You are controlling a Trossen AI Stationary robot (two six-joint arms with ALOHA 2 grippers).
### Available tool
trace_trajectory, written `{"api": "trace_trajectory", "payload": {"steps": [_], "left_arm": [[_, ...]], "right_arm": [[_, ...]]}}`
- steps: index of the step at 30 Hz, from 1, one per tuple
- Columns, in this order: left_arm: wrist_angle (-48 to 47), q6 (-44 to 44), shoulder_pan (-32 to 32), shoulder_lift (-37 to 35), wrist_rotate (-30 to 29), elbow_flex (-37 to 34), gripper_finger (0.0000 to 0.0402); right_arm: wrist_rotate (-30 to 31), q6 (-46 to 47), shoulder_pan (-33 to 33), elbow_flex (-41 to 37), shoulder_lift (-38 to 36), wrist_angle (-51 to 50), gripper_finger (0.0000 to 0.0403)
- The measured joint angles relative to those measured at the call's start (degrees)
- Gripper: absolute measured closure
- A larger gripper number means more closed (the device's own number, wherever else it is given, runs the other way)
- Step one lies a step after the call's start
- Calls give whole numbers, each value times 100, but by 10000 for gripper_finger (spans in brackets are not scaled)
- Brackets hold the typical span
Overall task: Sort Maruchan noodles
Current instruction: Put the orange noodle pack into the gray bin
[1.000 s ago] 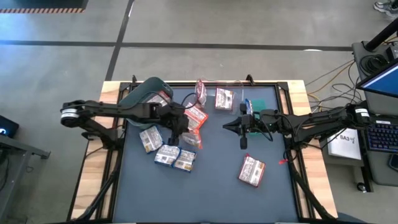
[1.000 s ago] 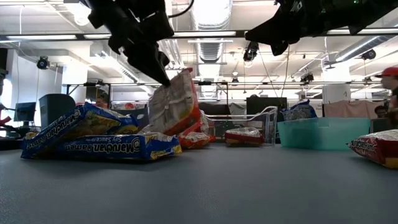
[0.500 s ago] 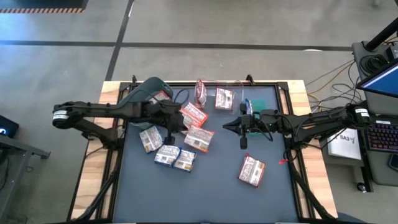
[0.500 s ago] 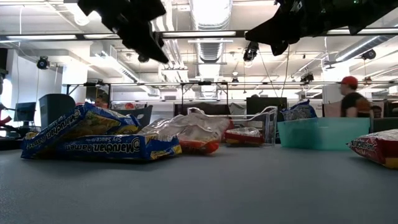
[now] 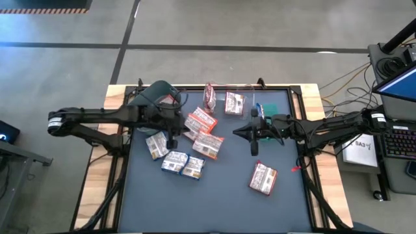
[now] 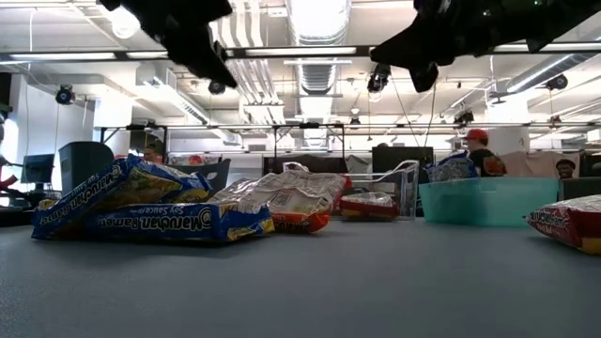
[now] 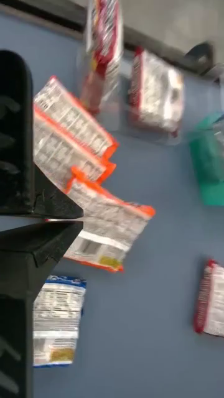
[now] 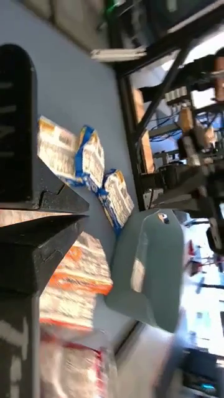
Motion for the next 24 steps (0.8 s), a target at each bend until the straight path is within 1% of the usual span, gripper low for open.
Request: {"api": "trace_trajectory", "payload": {"steps": [3,5,8,12,14,16,18,19,21,24], "left_arm": [[368,-51,0,124,0,-311,401],[673,-51,-2,210,30,-538,401],[1155,-67,-2,349,59,-891,401],[1798,-247,-2,613,74,-1249,401],[2122,-380,-4,774,75,-1384,401],[2380,-513,-4,939,78,-1449,401],[2447,-557,-4,1098,79,-1453,401],[2447,-570,-9,1176,78,-1450,401],[2473,-630,-11,1314,81,-1434,401],[2521,-809,-11,1464,83,-1432,401]], "right_arm": [[18,674,58,7,223,-52,394],[137,1054,137,7,520,-13,394],[484,1837,201,13,997,37,394],[566,2850,197,204,1620,24,394],[566,3079,190,388,1870,29,392],[554,3093,188,628,2075,-18,387],[549,3095,188,983,2266,-370,376],[548,3097,188,1187,2336,-717,368],[572,3134,183,1636,2487,-1630,348],[691,3420,151,2338,2727,-3083,307]]}}
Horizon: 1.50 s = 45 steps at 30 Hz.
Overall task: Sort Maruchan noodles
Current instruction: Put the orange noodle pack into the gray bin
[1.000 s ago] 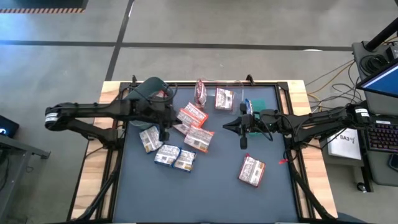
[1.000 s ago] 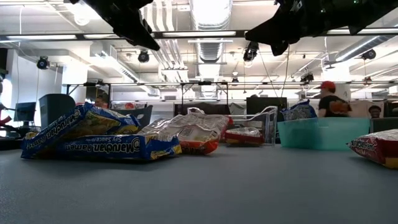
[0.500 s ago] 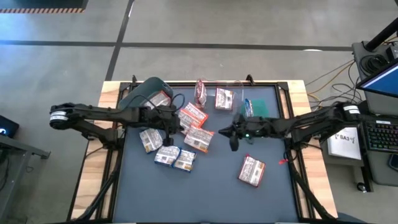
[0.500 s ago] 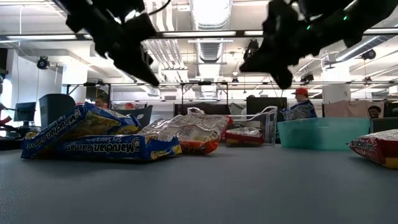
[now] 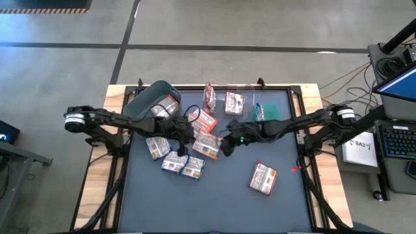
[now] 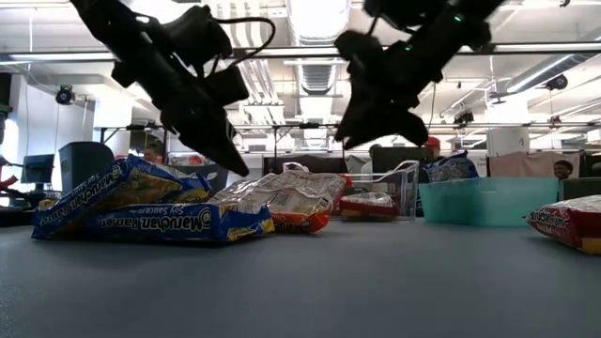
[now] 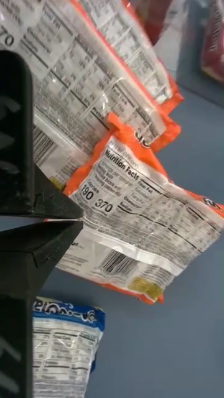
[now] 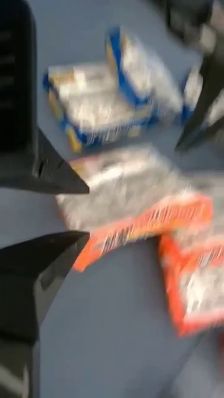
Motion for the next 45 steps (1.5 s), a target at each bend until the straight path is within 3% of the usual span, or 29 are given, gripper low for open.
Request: {"api": "trace_trajectory", "payload": {"steps": [4,11,16,20,27,34,39,45], "left_arm": [[-1,-35,0,159,0,1,401],[4,-35,-6,228,2,-5,401],[15,-38,-13,228,19,-10,401],[52,-39,-13,228,22,-12,402],[94,-43,-13,228,22,-12,402],[89,-57,-26,104,20,-14,402],[86,128,-75,-428,102,-14,402],[205,260,-77,-1391,393,-14,399]], "right_arm": [[273,71,-2,758,344,-1338,241],[326,-165,-51,1147,946,-1439,146],[307,-243,-96,1129,1231,-1337,113],[123,-479,-104,1129,1452,-864,110],[-291,-693,-114,1129,1829,-17,148],[-309,-708,-114,1131,1817,54,262],[-270,-907,-85,1129,1753,-5,339],[-214,-1586,42,1118,1475,-83,353]]}}
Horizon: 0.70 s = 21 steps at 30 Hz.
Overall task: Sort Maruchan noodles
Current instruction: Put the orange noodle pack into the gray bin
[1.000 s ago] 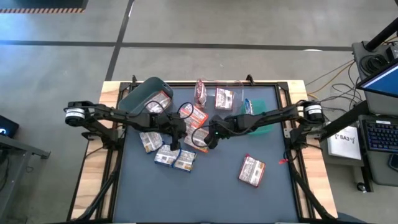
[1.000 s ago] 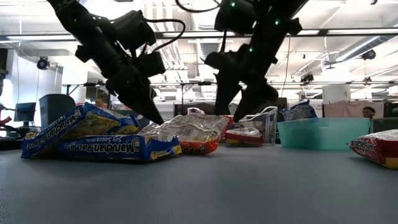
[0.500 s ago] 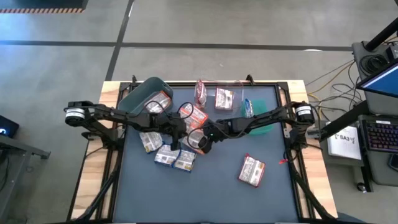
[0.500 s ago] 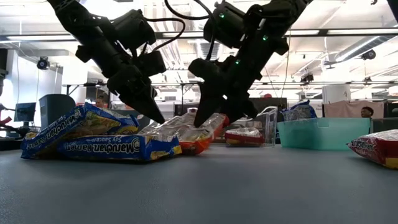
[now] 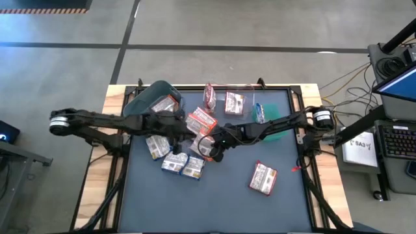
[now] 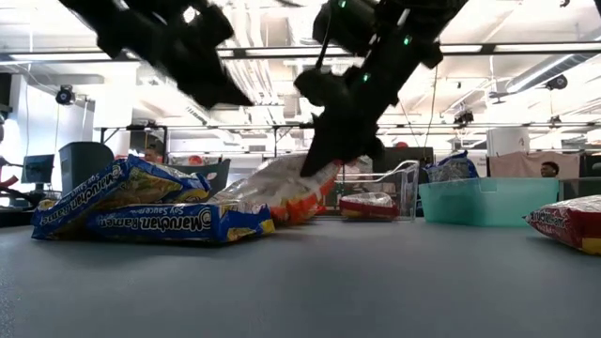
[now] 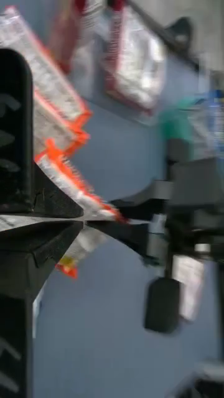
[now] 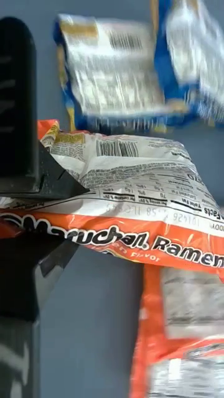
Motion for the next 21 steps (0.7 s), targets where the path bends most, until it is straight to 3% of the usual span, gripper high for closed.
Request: {"api": "trace_trajectory", "payload": {"steps": [6,15,18,21], "left_arm": [[-42,-346,7,-600,166,0,346],[100,-902,0,-503,224,-550,184],[471,-1053,0,-485,458,-818,143],[966,-1227,7,-437,427,-1014,128]], "right_arm": [[440,-828,302,0,-323,40,350],[1866,-1450,818,0,-468,63,349],[1968,-1482,885,0,-468,87,349],[1978,-1655,911,0,-468,133,349]]}}
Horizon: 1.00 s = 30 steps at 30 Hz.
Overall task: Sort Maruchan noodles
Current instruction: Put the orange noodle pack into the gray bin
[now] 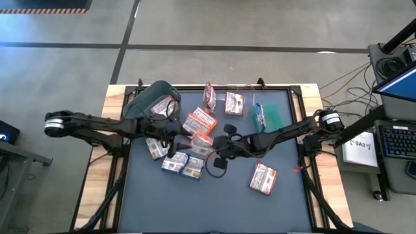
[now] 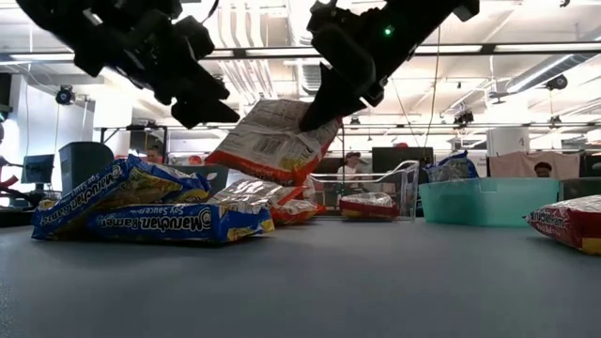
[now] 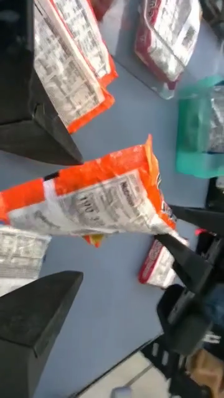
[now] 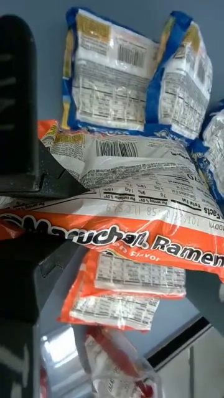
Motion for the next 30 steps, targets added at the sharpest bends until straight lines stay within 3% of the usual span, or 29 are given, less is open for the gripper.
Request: {"api": "trace_trajectory", "payload": {"steps": [5,11,15,19,20,30], "left_arm": [[830,-95,17,289,-13,-217,133],[1098,-82,15,732,-5,-167,163],[1080,97,4,888,15,-17,210],[1010,191,4,984,26,96,288],[964,203,4,999,30,117,303],[779,219,6,921,12,231,304]], "right_arm": [[15,-303,25,0,0,335,349],[1,-486,21,2,0,428,349],[20,-488,23,2,1,419,348],[53,-457,20,0,12,385,343],[42,-414,19,1,13,379,336],[-26,-336,21,2,-61,297,213]]}}
